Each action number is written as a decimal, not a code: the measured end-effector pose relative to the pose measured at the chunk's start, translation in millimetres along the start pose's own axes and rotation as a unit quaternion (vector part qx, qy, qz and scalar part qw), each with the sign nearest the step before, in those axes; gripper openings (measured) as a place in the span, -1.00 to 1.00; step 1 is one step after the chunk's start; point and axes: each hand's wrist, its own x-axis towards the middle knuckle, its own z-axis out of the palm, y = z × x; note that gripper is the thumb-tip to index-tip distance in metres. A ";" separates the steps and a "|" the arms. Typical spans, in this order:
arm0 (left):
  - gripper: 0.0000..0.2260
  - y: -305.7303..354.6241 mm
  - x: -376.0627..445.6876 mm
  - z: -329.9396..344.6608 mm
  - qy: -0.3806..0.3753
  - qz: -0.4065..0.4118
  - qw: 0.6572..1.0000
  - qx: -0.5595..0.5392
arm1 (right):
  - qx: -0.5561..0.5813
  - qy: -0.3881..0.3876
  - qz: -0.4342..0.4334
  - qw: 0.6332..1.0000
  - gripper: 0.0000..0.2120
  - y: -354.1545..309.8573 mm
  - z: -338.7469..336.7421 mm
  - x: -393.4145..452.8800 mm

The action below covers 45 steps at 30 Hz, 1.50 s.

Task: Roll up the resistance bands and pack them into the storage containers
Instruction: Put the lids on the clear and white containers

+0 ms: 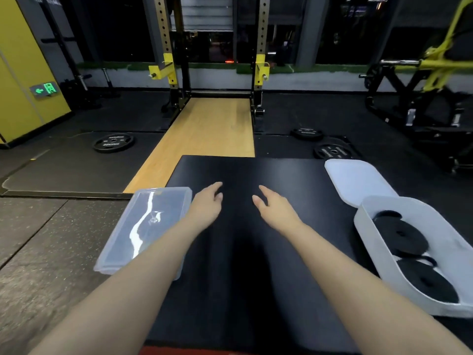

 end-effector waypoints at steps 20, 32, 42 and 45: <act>-0.70 180.0 88.9 219.7 -0.207 0.028 0.976 -0.067 | -0.063 0.139 0.202 0.968 -0.53 211.1 -207.1 37.5; -0.74 197.0 153.6 301.7 -0.236 -0.114 0.951 -0.166 | -0.144 -0.003 0.347 0.927 -0.51 286.9 -231.9 93.0; -0.69 200.0 153.5 308.0 -0.177 -0.201 0.907 -0.325 | -0.110 0.128 0.314 0.934 -0.68 304.7 -235.5 97.9; -0.64 205.1 153.9 296.0 -0.158 -0.206 0.896 -0.361 | -0.032 0.191 0.288 0.938 -0.80 305.3 -239.3 94.8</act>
